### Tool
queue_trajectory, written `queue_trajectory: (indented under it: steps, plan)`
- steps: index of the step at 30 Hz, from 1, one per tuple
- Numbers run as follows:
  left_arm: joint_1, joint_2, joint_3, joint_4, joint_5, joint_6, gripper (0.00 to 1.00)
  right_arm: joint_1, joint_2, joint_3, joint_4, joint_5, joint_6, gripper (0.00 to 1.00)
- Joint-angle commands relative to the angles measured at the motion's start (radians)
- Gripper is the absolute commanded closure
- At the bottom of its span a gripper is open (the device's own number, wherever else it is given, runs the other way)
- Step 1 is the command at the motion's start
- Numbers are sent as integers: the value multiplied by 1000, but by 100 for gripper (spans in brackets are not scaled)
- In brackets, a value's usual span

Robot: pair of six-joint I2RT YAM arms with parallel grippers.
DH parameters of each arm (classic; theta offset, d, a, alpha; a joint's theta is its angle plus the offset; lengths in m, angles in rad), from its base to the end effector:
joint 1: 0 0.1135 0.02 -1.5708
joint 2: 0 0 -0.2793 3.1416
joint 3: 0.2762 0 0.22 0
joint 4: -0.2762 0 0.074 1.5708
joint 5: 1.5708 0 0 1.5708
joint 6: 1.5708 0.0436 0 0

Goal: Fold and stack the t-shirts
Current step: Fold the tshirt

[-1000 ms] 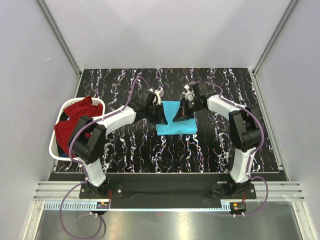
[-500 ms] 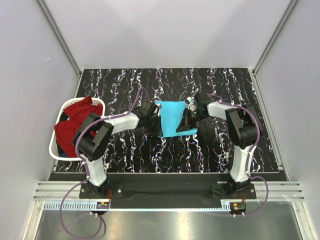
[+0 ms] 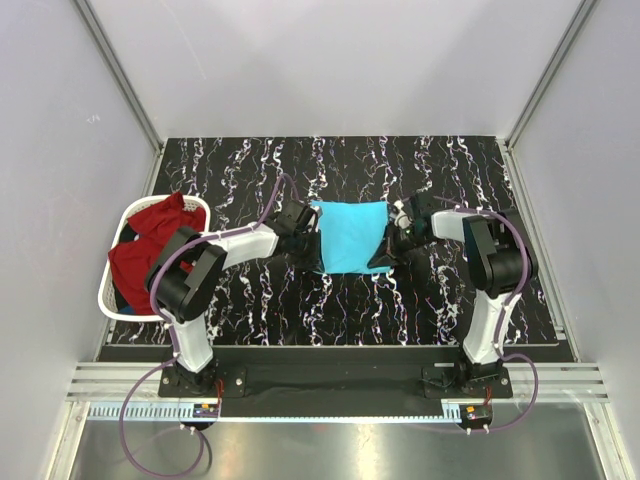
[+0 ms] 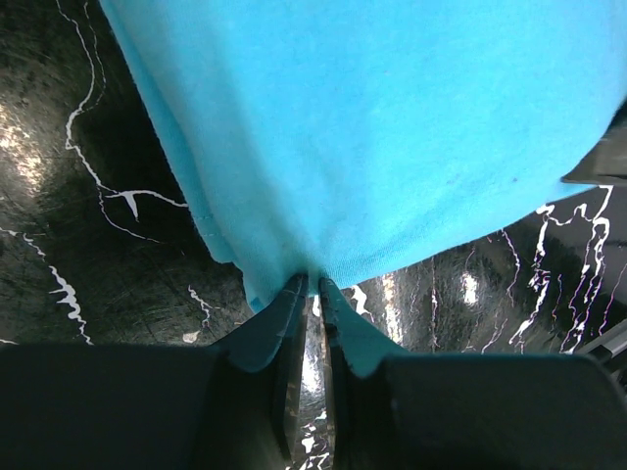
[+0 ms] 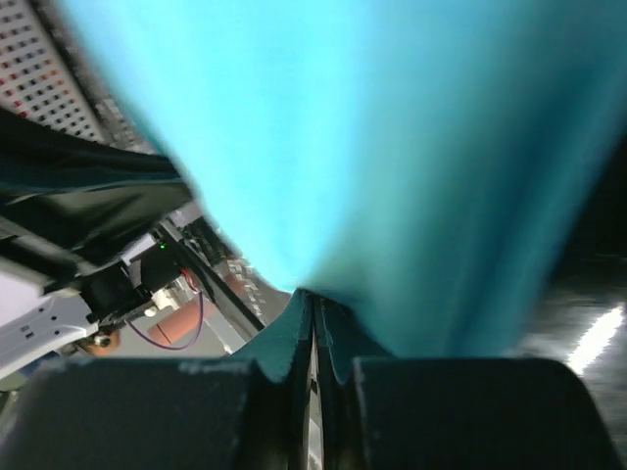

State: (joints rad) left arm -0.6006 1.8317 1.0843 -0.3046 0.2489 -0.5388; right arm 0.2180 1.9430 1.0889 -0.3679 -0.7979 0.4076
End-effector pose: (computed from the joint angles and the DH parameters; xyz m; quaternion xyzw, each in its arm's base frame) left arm 0.2791 -0.2042 0.1825 0.0615 0.9576 -0.2383 0.1496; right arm 0.3267 0.1043 0.1553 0.0188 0.9098 0.4132 0.0344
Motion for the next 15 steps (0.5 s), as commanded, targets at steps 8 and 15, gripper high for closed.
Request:
queue_trajectory:
  steps: [8, 15]
  plan:
    - [9, -109, 40, -24, -1, -1, 78, -75, -173, -57, 6, -9, 51, 91]
    - [22, -106, 146, -39, 32, 10, 75, -75, -230, -87, 1, 58, 71, 87]
